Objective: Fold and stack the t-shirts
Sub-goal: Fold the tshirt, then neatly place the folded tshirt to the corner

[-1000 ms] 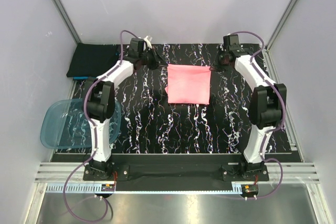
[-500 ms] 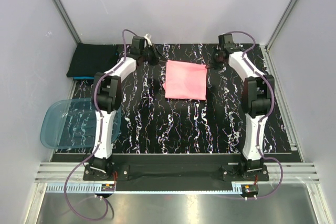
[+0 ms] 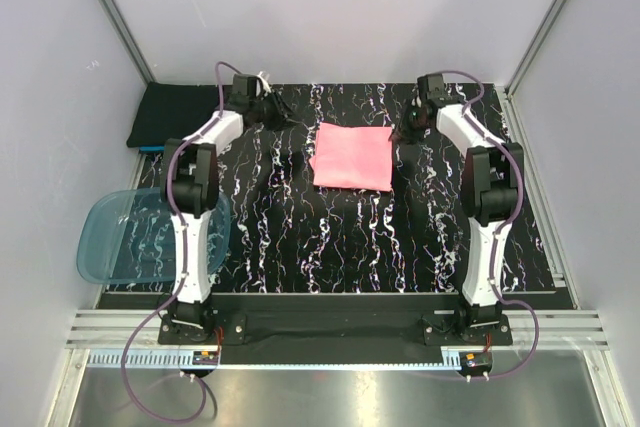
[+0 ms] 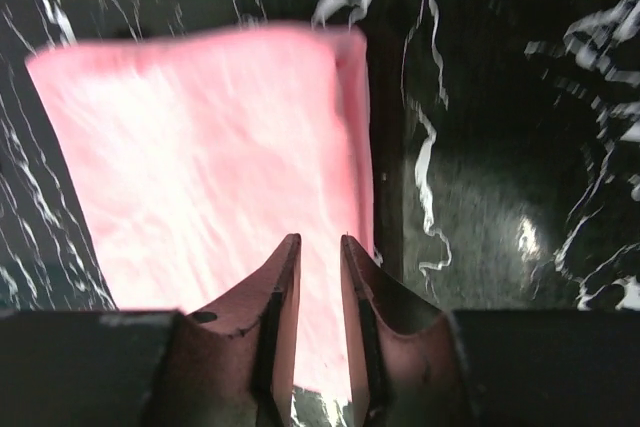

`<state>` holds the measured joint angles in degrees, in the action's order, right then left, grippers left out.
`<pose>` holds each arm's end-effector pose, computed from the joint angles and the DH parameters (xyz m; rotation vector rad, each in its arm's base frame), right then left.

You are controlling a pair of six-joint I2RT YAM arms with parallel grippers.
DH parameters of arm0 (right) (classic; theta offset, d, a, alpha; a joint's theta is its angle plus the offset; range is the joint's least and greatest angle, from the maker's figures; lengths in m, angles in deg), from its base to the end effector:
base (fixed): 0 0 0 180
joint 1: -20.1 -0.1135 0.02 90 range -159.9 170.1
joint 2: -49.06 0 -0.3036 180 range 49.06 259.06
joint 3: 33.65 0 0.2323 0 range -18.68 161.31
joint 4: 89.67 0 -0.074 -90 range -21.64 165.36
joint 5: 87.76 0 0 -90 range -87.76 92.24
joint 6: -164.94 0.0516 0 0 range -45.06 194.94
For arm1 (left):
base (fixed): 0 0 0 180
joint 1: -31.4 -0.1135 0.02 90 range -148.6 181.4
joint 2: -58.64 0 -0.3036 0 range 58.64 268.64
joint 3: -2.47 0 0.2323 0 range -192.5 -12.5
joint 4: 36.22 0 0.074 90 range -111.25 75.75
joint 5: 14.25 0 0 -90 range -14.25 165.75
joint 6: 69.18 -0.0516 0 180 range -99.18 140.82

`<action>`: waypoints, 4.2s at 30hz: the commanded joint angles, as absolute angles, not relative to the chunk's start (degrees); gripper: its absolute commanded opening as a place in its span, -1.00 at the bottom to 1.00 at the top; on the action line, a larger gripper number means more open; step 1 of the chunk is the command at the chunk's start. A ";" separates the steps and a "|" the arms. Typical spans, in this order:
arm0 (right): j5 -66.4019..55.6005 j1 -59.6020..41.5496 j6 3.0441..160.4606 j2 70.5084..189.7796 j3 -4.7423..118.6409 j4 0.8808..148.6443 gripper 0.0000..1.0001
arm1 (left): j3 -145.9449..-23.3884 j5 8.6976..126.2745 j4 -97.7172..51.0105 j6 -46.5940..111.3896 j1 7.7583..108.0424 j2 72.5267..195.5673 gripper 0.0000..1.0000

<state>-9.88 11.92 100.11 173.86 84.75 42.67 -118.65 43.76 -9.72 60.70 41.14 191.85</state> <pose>0.4906 0.0815 0.2361 0.2905 2.5405 0.4977 0.5346 -0.1195 0.2127 -0.2952 2.3326 -1.0765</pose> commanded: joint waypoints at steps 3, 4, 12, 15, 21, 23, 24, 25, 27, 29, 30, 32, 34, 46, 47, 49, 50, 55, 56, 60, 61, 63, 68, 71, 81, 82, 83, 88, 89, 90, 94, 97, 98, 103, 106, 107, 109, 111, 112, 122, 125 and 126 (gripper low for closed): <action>-20.95 12.19 97.00 168.68 77.74 46.00 -0.43 | -109.72 38.75 -13.94 57.38 45.28 180.73 -0.47; -22.27 12.19 96.30 169.38 77.04 46.18 -0.42 | -106.92 37.53 -15.43 57.47 45.81 180.46 -0.47; -26.41 12.19 94.72 172.20 73.16 48.29 -0.40 | -95.47 35.67 -20.55 58.35 49.07 182.03 -0.48; -25.89 12.19 94.19 171.59 72.99 47.67 -0.40 | -95.55 37.25 -17.74 56.95 48.89 182.48 -0.48; -26.41 12.19 95.06 163.34 69.48 48.72 -0.22 | -95.54 39.09 -16.87 55.45 48.01 177.91 -0.23; -26.32 12.10 95.33 161.31 68.33 48.82 -0.13 | -96.78 39.97 -14.93 54.83 47.40 176.51 -0.21; -26.24 12.19 96.02 159.65 67.02 48.73 -0.07 | -97.48 40.76 -13.79 54.74 47.05 176.15 -0.21; -26.41 12.19 96.38 158.76 66.23 48.90 -0.03 | -97.66 41.64 -14.04 54.92 46.78 175.80 -0.20; -26.76 12.19 97.52 155.87 62.99 49.86 0.09 | -99.23 42.52 -10.91 54.05 46.08 176.58 -0.17; -27.55 12.19 97.88 154.01 60.78 51.71 0.19 | -105.03 44.01 -5.90 51.59 45.99 178.78 -0.07; -27.55 12.19 98.14 153.22 59.20 51.98 0.34 | -107.31 43.76 -1.78 49.23 45.99 181.57 -0.03; -27.56 12.19 98.05 151.20 58.31 52.42 0.46 | -110.84 42.44 -0.25 48.07 46.08 183.87 0.11; -27.47 12.19 97.97 150.14 57.69 52.51 0.54 | -111.29 42.26 -0.59 47.89 46.08 185.81 0.18; -27.82 12.19 97.97 148.55 57.60 53.12 0.65 | -113.22 45.34 -1.65 47.80 48.01 191.53 0.24; -27.64 12.19 98.05 148.47 57.52 52.95 0.64 | -113.48 44.99 -1.74 48.06 48.19 192.31 0.22; -27.47 12.19 98.05 148.12 57.34 53.03 0.65 | -114.27 45.07 -1.39 48.33 48.54 192.93 0.20; -27.38 12.19 98.14 147.85 57.25 53.12 0.65 | -114.54 45.60 -1.30 48.41 48.89 193.20 0.20; -27.38 12.19 98.23 146.97 57.16 53.30 0.65 | -115.68 51.11 3.00 49.03 50.21 193.64 0.20; -27.38 12.10 98.14 146.89 57.08 53.21 0.64 | -115.86 51.75 4.14 50.25 50.38 193.64 0.18; -27.55 12.19 98.49 146.62 56.82 53.47 0.65 | -114.71 55.96 7.74 52.11 52.31 192.15 0.16; -27.90 12.19 98.67 146.71 56.73 53.65 0.65 | -114.80 56.75 8.45 52.37 53.19 191.80 0.15; -28.17 12.28 98.93 146.62 56.55 53.74 0.65 | -115.50 58.77 10.56 52.90 53.90 191.97 0.15; -28.43 12.19 99.02 145.39 55.76 54.00 0.65 | -115.42 59.57 11.27 55.35 54.08 193.38 -0.01; -28.43 12.10 98.93 144.52 55.41 54.00 0.66 | -114.54 59.75 10.40 56.15 54.25 193.20 -0.39; -28.70 12.19 99.46 142.23 54.62 54.61 0.67 | -122.70 65.37 16.36 52.29 53.20 189.42 -1.00; -28.70 12.19 99.37 141.97 54.62 54.53 0.67 | -123.50 65.55 17.06 51.76 52.59 189.42 -1.00; -28.61 12.19 99.46 141.96 54.53 54.70 0.68 | -125.42 65.90 18.64 51.06 52.32 189.51 -1.00; -28.08 12.37 99.72 141.96 53.83 55.49 0.68 | -127.55 67.83 20.76 48.86 50.13 187.67 -1.00; -28.17 12.37 99.90 141.96 53.48 55.67 0.68 | -127.46 68.01 20.76 47.90 49.95 187.32 -1.00; -28.26 12.37 99.99 142.22 53.47 55.93 0.68 | -127.46 68.53 20.85 47.63 49.68 187.05 -1.00; -27.91 12.45 100.16 142.49 53.47 56.20 0.68 | -128.16 70.91 21.73 45.26 48.28 186.17 -1.00; -27.99 12.37 100.34 142.49 53.39 56.37 0.69 | -130.43 74.24 23.48 42.80 47.49 186.26 -1.00; -27.99 12.45 100.51 142.40 53.21 56.46 0.69 | -131.23 76.78 24.88 40.35 47.40 186.26 -1.00; -27.99 12.54 100.86 142.66 52.77 57.34 0.69 | -135.10 82.77 26.74 32.34 46.78 185.73 -1.00; -28.35 12.45 101.30 142.93 52.86 58.04 0.69 | -137.38 84.80 27.44 28.48 45.64 185.55 -1.00; -28.35 12.45 101.39 143.10 52.95 58.39 0.69 | -139.13 85.24 28.22 27.94 45.29 185.55 -1.00; -28.35 12.45 101.66 143.28 53.12 58.66 0.69 | -140.72 86.73 29.54 26.71 44.15 185.64 -1.00; -28.26 12.54 101.66 143.63 53.21 58.83 0.69 | -142.57 88.13 30.08 25.66 43.01 185.64 -1.00; -28.26 12.54 101.66 143.72 53.38 58.92 0.70 | -143.01 88.84 30.25 24.96 42.74 185.56 -1.00; -28.35 12.98 101.83 143.55 54.09 59.01 0.71 | -144.33 93.42 27.80 16.69 36.85 182.74 -1.00; -28.26 13.16 101.83 143.11 54.35 59.27 0.71 | -144.42 92.98 26.22 14.76 35.36 182.04 -1.00; -28.08 13.24 101.83 143.11 54.35 59.27 0.71 | -144.51 93.06 25.95 14.32 34.66 182.04 -1.00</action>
